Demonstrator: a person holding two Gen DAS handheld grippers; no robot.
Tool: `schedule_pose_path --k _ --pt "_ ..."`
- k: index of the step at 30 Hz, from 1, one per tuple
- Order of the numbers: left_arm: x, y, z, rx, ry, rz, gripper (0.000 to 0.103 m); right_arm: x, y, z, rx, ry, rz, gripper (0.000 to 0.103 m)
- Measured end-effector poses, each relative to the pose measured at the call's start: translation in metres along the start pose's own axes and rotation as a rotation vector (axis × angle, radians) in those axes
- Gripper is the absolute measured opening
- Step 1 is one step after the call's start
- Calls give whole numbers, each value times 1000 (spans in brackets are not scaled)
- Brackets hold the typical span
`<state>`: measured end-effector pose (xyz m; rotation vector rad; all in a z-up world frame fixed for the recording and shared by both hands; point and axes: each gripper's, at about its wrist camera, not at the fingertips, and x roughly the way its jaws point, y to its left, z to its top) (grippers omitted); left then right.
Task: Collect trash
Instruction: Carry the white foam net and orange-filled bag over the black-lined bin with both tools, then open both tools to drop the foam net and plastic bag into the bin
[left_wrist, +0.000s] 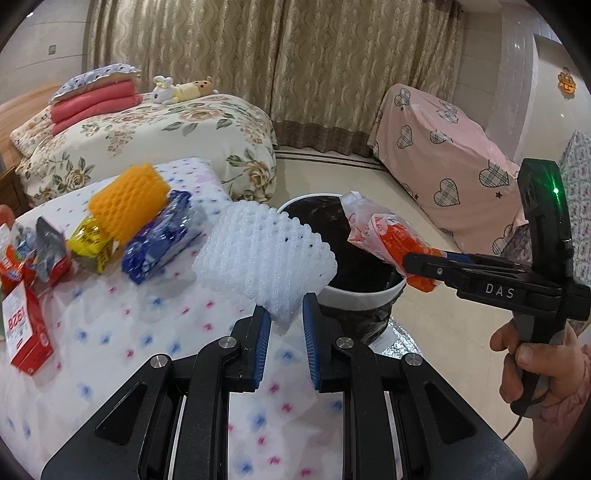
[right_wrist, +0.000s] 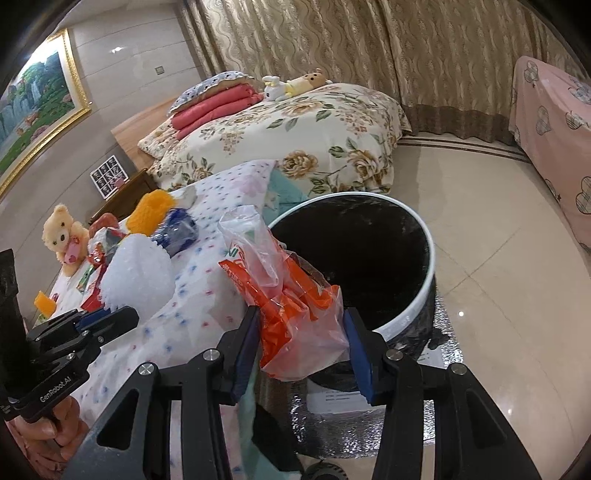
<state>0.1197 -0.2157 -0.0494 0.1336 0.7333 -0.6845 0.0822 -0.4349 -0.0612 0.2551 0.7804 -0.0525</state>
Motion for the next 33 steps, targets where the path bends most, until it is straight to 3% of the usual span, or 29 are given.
schedule_pose_path --k 17,28,30,33 --pt "65 -21 42 17 82 -64 17 25 -36 32 11 37 -53 46" --pt "94 -35 51 32 145 -90 17 38 -41 38 21 63 -36 49" --pt "98 -35 51 30 158 -96 19 38 -40 39 19 61 -42 50" --pt "101 -32 51 20 174 -93 45 42 -41 41 28 74 -44 54"
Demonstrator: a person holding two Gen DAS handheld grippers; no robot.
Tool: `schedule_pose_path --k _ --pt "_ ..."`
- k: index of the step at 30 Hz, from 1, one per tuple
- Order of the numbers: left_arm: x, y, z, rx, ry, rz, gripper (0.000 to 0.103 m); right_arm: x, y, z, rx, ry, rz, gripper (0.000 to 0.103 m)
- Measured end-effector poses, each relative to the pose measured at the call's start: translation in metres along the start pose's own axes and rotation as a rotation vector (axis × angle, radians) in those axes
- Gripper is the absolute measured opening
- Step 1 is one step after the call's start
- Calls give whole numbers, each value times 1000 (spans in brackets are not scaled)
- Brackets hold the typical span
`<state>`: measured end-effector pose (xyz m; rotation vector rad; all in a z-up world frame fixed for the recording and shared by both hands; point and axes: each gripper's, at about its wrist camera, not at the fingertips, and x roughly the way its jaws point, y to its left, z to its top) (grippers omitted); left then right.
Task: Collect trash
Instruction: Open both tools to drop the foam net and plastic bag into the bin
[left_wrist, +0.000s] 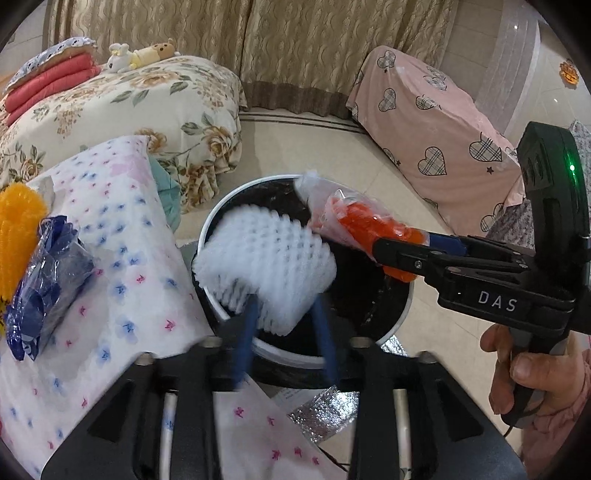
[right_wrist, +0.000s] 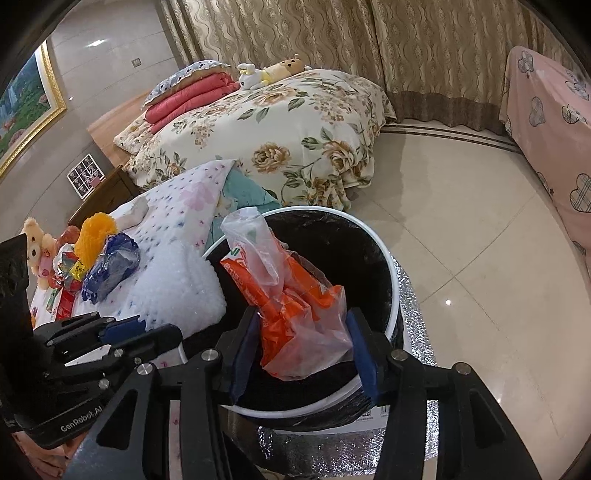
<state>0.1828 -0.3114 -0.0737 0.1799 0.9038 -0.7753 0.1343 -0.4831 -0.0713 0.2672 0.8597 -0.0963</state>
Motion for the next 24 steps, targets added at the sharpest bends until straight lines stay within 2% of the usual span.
schedule_pose_path --k 1,3,6,8,15,17,22,24 --pt "-1 1 -1 -5 -7 7 58 1 0 0 6 4 3 55" --pt "-7 3 -2 -15 -26 5 63 0 -1 1 7 5 -4 65" --pt "-14 8 -6 -33 -34 29 70 -6 -1 0 23 -13 -1 71" --pt "-22 15 -14 -57 -38 51 79 -10 0 -1 35 -21 4 75" --pt "-55 37 -49 -135 -97 147 79 -23 24 -9 66 -51 78 84" --pt "-66 46 -57 -164 -112 152 79 -24 36 -11 62 -58 94 86" --pt "-90 73 -72 -243 -138 179 79 -20 69 -16 25 -51 134 86" --pt "-98 80 -78 -268 -147 222 79 -14 85 -19 12 -33 157 87"
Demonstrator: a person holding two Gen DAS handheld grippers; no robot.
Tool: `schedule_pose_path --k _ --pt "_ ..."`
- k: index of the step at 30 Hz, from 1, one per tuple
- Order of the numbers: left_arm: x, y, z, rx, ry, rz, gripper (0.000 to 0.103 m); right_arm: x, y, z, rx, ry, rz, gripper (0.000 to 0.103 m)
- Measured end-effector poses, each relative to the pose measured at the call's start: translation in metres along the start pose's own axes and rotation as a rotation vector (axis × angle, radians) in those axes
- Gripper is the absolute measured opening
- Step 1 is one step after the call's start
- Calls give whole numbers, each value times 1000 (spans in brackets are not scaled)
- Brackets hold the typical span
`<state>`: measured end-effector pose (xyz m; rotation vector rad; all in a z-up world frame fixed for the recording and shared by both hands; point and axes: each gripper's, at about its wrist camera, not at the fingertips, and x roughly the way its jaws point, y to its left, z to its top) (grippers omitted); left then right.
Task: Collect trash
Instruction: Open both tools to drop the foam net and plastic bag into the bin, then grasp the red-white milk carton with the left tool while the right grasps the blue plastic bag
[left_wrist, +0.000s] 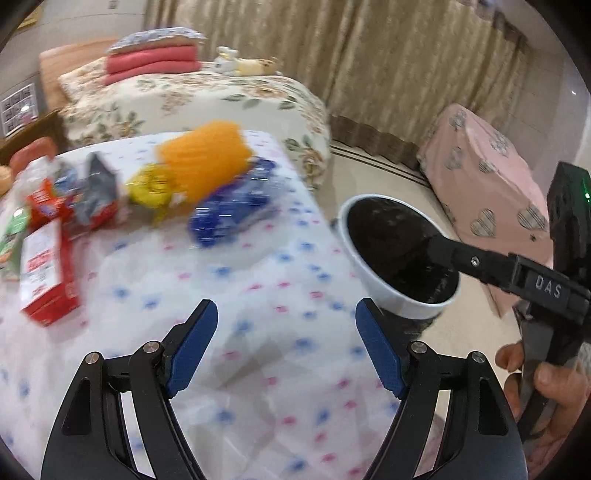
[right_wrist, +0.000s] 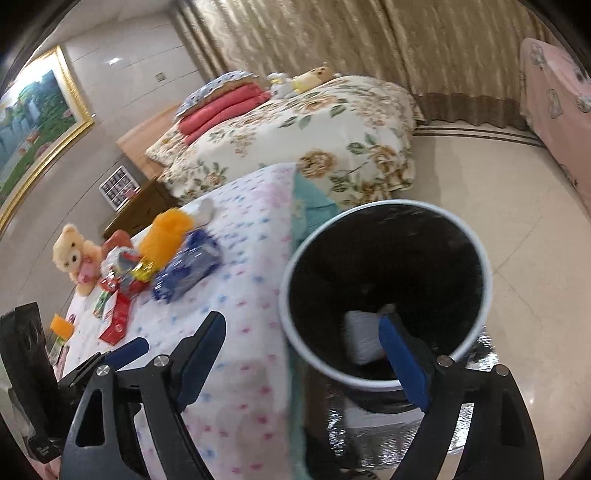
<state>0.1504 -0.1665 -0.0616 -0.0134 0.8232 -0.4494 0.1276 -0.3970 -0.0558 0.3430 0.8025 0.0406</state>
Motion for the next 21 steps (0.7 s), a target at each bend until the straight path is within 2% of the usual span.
schedule_pose_path --k 10,17,21 --pt "-24 68 -16 -118 -44 184 82 34 54 -9 -53 72 43 87" --pt "-24 106 -20 -172 -35 287 82 61 85 -7 -81 108 88 87" --pt "-23 124 -16 -202 -33 310 82 74 95 0 -72 114 107 87"
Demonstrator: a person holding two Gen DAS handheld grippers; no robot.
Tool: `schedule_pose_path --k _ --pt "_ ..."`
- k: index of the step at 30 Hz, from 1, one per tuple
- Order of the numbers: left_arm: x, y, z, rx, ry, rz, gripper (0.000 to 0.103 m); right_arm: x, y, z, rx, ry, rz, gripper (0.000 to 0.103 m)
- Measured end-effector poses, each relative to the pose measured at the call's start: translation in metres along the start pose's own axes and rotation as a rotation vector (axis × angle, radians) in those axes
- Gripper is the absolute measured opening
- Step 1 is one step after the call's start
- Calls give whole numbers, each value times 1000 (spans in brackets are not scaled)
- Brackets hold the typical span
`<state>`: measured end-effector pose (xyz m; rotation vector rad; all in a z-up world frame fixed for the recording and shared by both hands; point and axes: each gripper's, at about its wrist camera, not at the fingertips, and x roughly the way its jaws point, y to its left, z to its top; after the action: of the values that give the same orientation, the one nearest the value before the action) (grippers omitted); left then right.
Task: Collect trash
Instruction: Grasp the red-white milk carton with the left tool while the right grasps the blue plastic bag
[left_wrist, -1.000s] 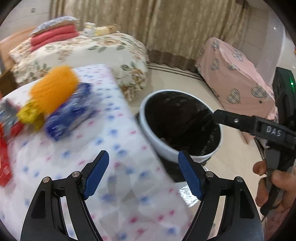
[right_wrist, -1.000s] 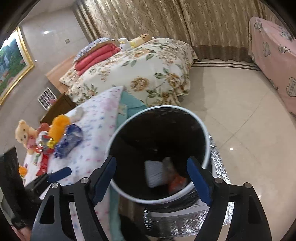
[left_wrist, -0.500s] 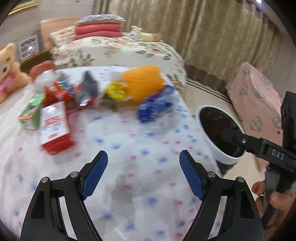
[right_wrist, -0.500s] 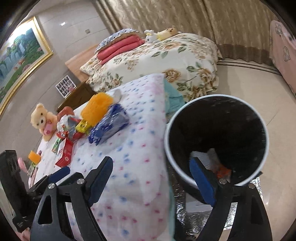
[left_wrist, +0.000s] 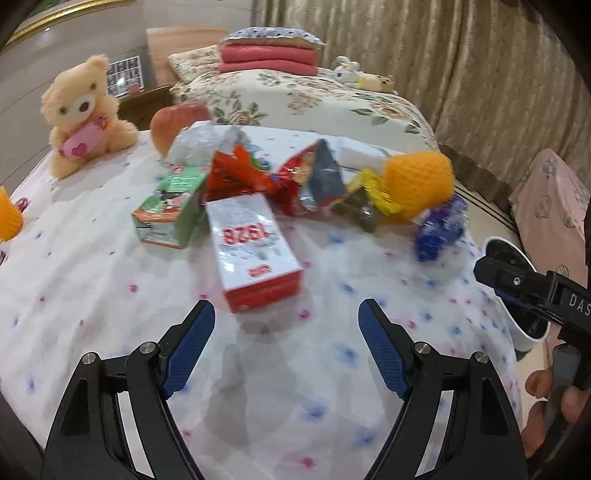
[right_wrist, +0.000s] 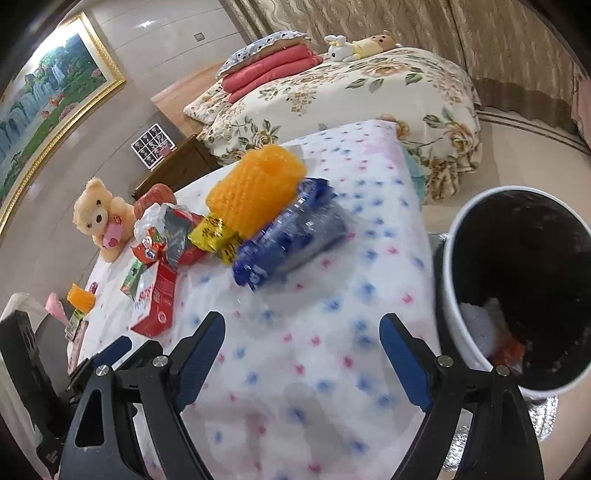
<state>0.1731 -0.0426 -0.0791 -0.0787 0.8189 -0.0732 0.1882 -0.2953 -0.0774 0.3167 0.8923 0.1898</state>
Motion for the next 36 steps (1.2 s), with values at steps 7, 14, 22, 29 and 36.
schedule_pose_path --k 7,14,22,29,36 --pt "14 13 15 -4 2 39 83 20 4 16 60 -1 37 87" --pt "29 21 28 -13 26 43 83 39 -1 28 140 -10 56 86" --pt "43 23 29 -10 70 14 58 47 -6 27 151 1 74 48" --pt "26 16 17 16 46 -35 52 23 -8 10 110 19 103 45" --pt "-5 -10 -6 71 31 -126 52 -16 -12 -12 18 11 64 44"
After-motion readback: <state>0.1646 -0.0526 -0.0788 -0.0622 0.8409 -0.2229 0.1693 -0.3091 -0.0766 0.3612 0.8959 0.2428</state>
